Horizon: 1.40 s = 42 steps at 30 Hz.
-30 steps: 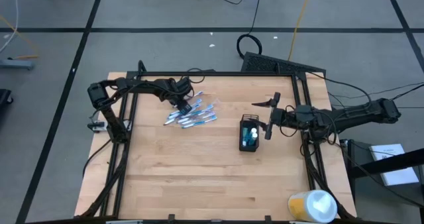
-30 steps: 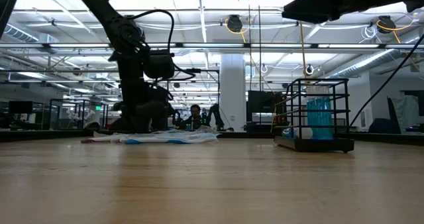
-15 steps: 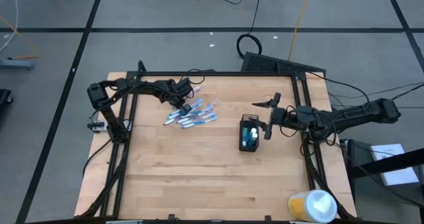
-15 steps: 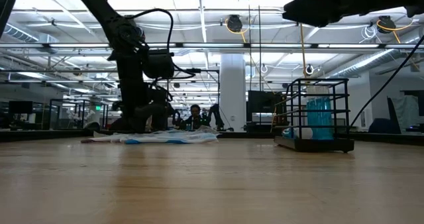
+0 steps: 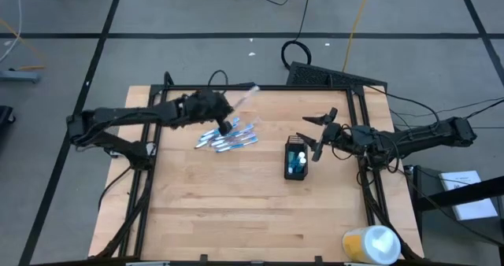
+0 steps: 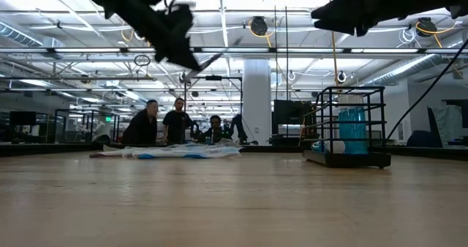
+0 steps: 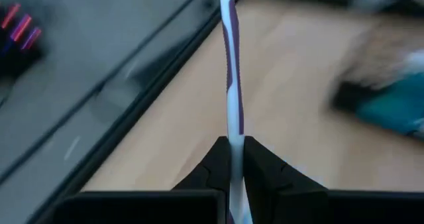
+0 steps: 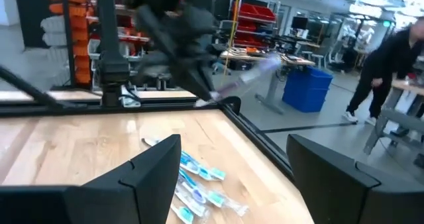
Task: Pick & Place toothbrushing station
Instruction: Put the purple toothbrush into the top section of the mesh organizer
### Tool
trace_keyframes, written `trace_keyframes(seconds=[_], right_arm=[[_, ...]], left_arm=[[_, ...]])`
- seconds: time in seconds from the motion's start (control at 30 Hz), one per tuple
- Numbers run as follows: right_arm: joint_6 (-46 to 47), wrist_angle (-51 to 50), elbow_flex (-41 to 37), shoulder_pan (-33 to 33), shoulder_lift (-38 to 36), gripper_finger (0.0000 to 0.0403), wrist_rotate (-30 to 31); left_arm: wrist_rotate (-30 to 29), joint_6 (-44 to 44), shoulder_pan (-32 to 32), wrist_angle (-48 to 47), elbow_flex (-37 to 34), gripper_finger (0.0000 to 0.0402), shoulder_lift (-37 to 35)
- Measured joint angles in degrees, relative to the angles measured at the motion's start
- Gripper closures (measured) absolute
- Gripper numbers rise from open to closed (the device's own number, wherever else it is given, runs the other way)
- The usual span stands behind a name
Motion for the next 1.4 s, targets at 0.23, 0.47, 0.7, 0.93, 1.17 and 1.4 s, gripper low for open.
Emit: trace_keyframes(seconds=[0.23, 0.47, 0.7, 0.93, 1.17, 1.4], right_arm=[[7.7, 3.1, 0.0, -4.2, 5.2, 0.0138, -6.5], [9.5, 24.7, 0.0, -7.9, 19.6, 0.0138, -15.2], [12.8, 39.8, 1.1, -12.0, 26.4, 0.0138, -23.5], [14.1, 37.7, 4.0, -13.5, 29.1, 0.0155, -26.0], [13.6, 37.7, 6.3, -14.3, 31.8, 0.0203, -28.7], [11.9, 37.9, 6.3, -14.6, 31.8, 0.0254, -28.7]], left_arm=[[8.1, 3.4, -6.8, 28.8, -6.4, 0.0383, 3.4], [8.4, 3.6, -10.5, 40.9, -6.7, 0.0383, 11.1], [8.3, 2.3, -10.6, 42.5, -6.6, 0.0383, 14.7], [8.3, 2.1, -10.5, 42.9, -6.6, 0.0383, 15.0], [8.4, 2.1, -10.2, 42.5, -6.6, 0.0383, 15.0], [8.3, 1.8, -9.9, 42.0, -6.6, 0.0383, 15.0]])
